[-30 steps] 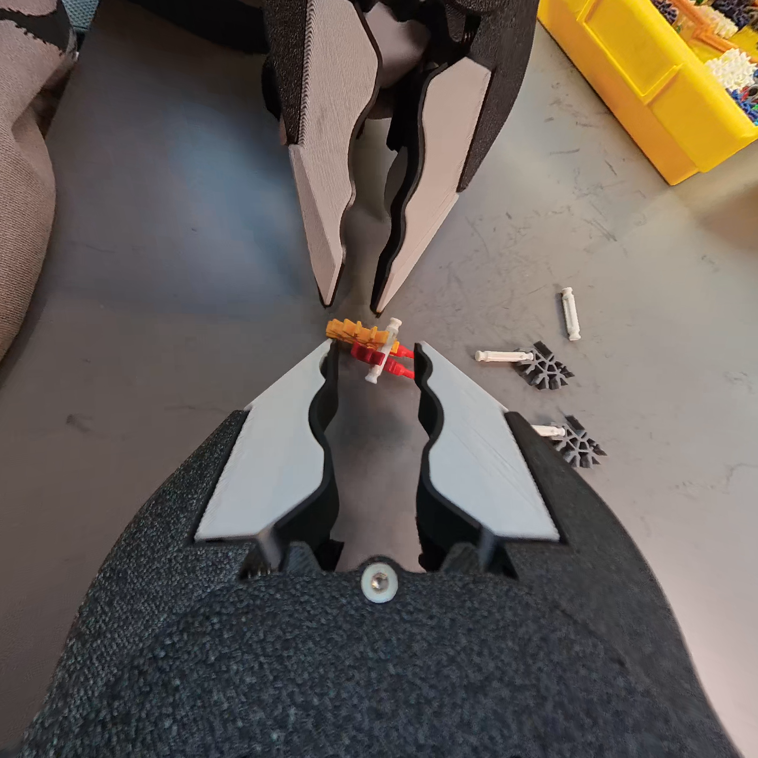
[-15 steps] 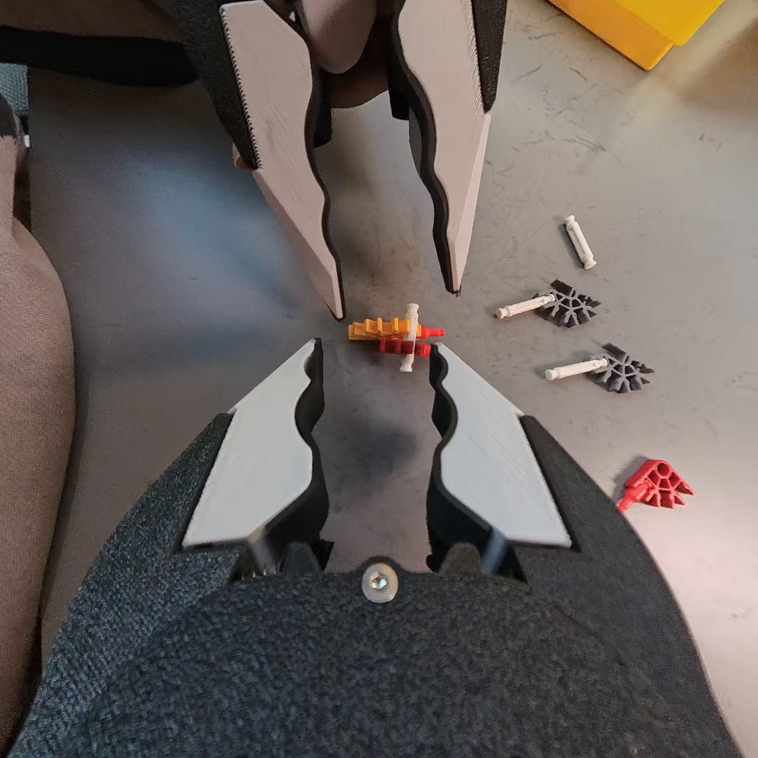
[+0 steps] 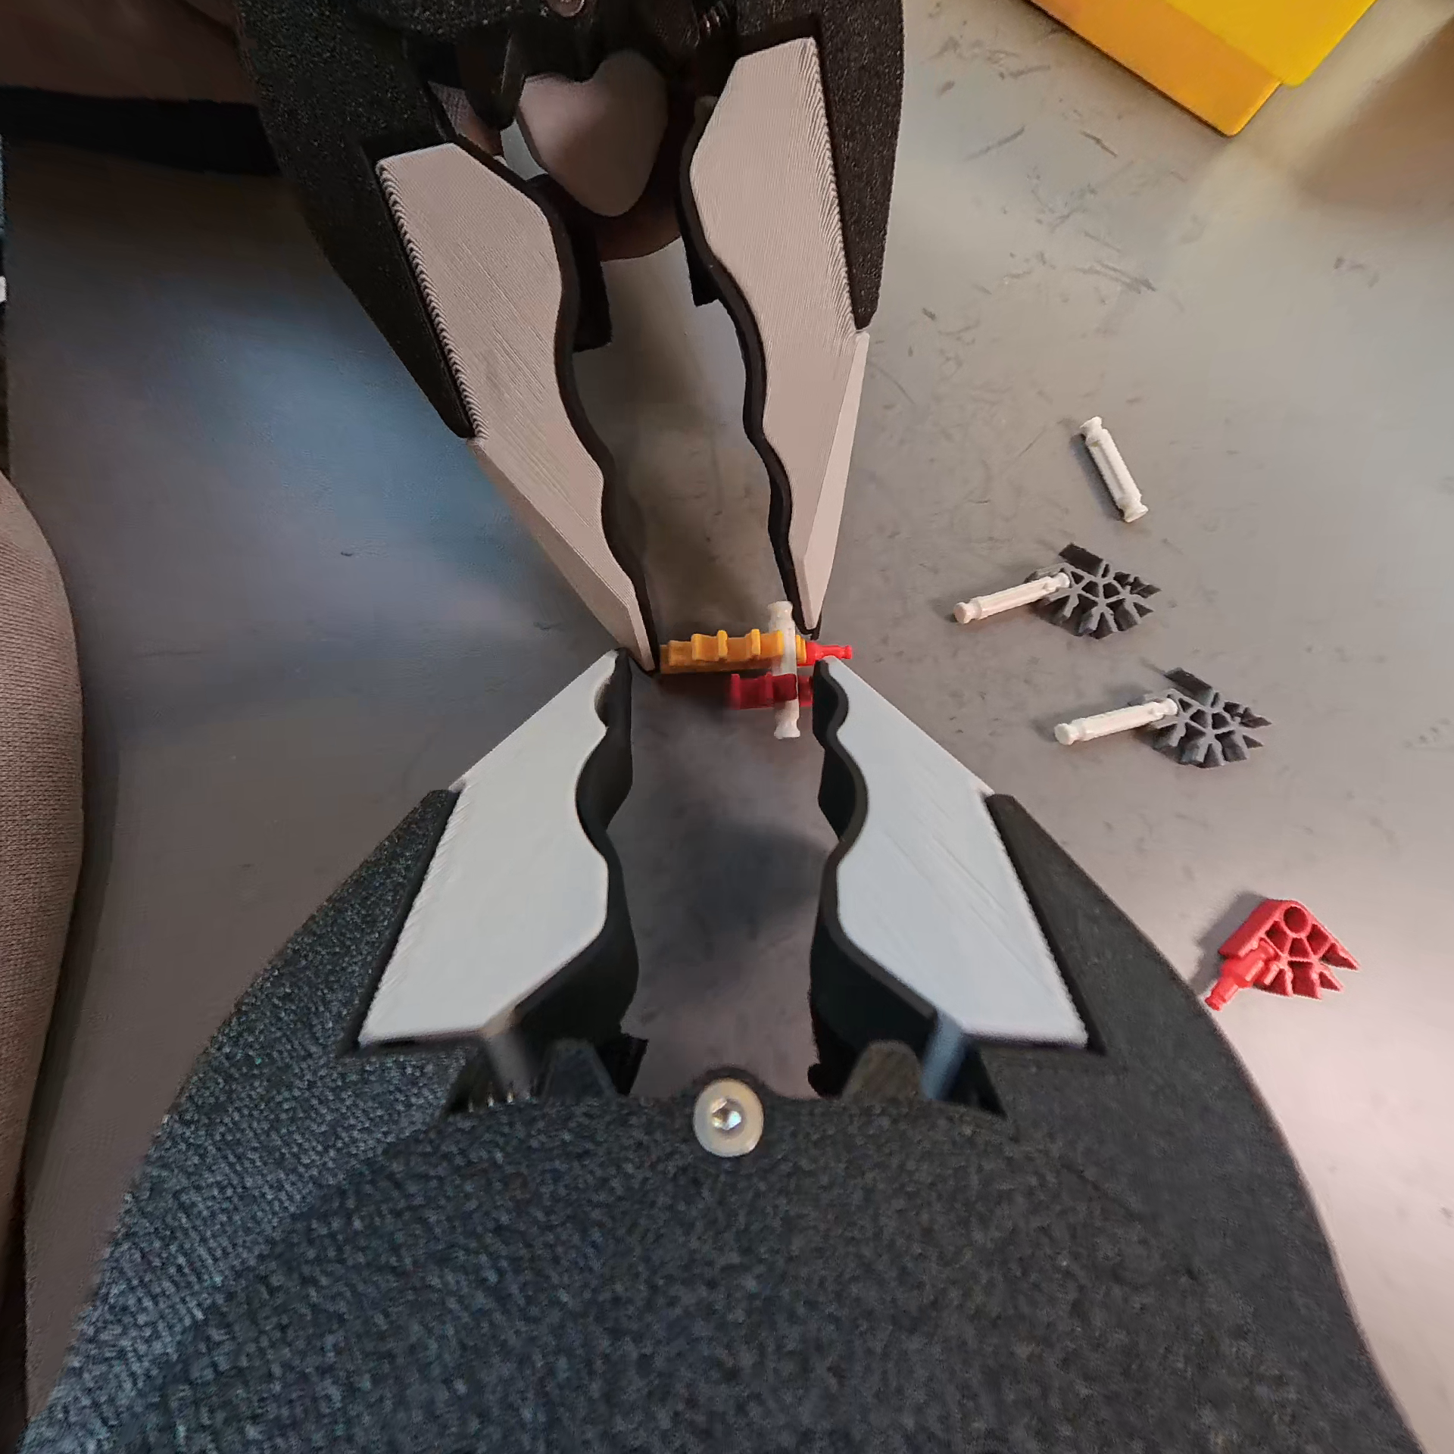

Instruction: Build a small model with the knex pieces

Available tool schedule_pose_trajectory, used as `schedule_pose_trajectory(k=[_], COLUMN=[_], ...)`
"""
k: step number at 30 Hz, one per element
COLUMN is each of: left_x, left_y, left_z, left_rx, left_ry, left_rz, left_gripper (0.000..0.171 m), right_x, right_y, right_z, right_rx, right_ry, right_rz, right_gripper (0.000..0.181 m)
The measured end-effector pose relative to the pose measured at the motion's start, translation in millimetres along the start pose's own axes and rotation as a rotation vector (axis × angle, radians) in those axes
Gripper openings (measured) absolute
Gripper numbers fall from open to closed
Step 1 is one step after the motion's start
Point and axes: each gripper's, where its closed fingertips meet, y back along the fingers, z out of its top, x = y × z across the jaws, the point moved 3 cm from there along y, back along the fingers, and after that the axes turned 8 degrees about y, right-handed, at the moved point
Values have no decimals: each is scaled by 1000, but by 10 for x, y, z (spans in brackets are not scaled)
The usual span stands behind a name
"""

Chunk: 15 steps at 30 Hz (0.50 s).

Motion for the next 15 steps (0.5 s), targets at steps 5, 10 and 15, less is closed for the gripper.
schedule_pose_trajectory(k=[5, 10, 15], left_x=[7, 12, 34], left_y=[3, -2, -1], left_z=[-20, -17, -20], left_rx=[2, -1, -5], left_ry=[3, 6, 17], left_rz=[4, 8, 14], left_gripper=[36, 36, 39], right_x=[-37, -20, 2], right_y=[71, 100, 18], right_z=[-32, -26, -14], right_rx=[19, 21, 16], right_ry=[33, 28, 54], right_rz=[-25, -29, -44], right_gripper=[53, 50, 42])
